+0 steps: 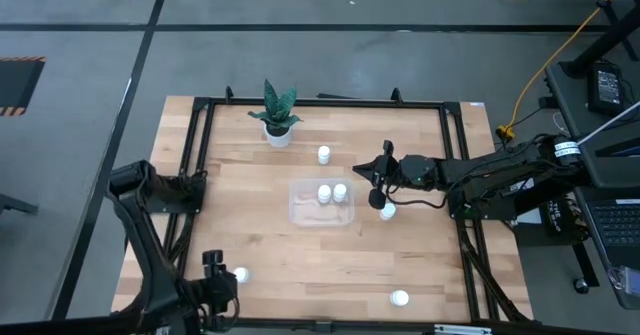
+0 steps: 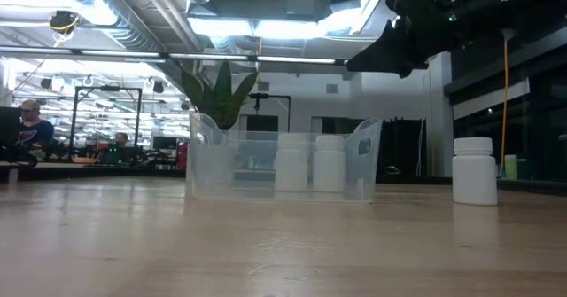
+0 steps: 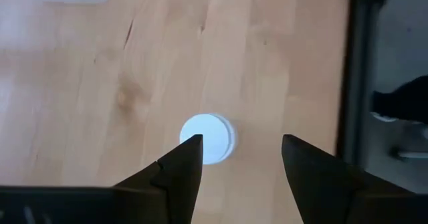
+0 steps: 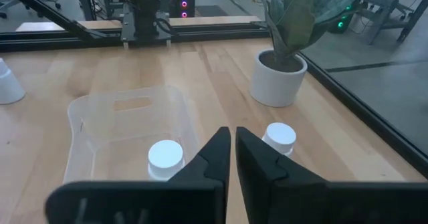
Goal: Pick and place pill bottles into a basket
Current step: Put the white medicine bottle into the transparent bin
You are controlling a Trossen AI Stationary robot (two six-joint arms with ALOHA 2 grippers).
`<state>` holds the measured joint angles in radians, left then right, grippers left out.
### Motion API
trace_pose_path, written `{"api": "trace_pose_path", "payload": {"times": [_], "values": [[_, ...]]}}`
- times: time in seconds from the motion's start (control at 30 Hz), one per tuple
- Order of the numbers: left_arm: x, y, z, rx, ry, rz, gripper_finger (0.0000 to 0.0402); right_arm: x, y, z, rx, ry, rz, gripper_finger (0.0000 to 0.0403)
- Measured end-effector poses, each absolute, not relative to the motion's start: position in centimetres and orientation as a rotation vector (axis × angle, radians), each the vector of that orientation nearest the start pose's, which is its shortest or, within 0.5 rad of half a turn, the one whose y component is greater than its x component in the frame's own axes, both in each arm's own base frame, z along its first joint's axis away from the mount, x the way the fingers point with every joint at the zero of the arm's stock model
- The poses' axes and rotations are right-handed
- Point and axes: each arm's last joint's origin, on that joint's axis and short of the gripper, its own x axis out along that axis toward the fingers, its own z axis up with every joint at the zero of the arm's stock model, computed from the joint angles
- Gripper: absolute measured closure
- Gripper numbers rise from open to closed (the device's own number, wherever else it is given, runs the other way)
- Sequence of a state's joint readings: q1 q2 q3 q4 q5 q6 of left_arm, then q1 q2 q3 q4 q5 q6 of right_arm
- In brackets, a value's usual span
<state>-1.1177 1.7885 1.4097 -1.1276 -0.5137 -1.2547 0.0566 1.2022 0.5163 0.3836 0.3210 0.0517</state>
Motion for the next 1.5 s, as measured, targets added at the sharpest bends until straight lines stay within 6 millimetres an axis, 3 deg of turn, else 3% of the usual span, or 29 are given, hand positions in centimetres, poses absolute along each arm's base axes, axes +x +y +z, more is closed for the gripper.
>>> {"api": "trace_pose_path", "payload": {"times": [0.17, 0.3, 0.6, 1.5], "values": [[16.4, -30.0, 20.9, 0.072, 1.108, 0.238, 0.0185, 24.4, 0.5, 21.3, -0.005, 0.290, -0.270, 0.0373], [16.5, -29.9, 20.3, 0.118, 1.127, 0.253, 0.0173, 24.4, 0.5, 21.3, 0.001, 0.289, -0.271, 0.0373], [16.1, -29.0, 20.5, 0.107, 1.137, 0.368, 0.0166, 24.4, 0.5, 21.3, 0.046, 0.284, -0.277, 0.0373], [18.1, -28.2, 20.3, 0.055, 1.273, 0.338, 0.0166, 24.3, 0.6, 21.1, 0.051, 0.301, -0.234, 0.0373]]}}
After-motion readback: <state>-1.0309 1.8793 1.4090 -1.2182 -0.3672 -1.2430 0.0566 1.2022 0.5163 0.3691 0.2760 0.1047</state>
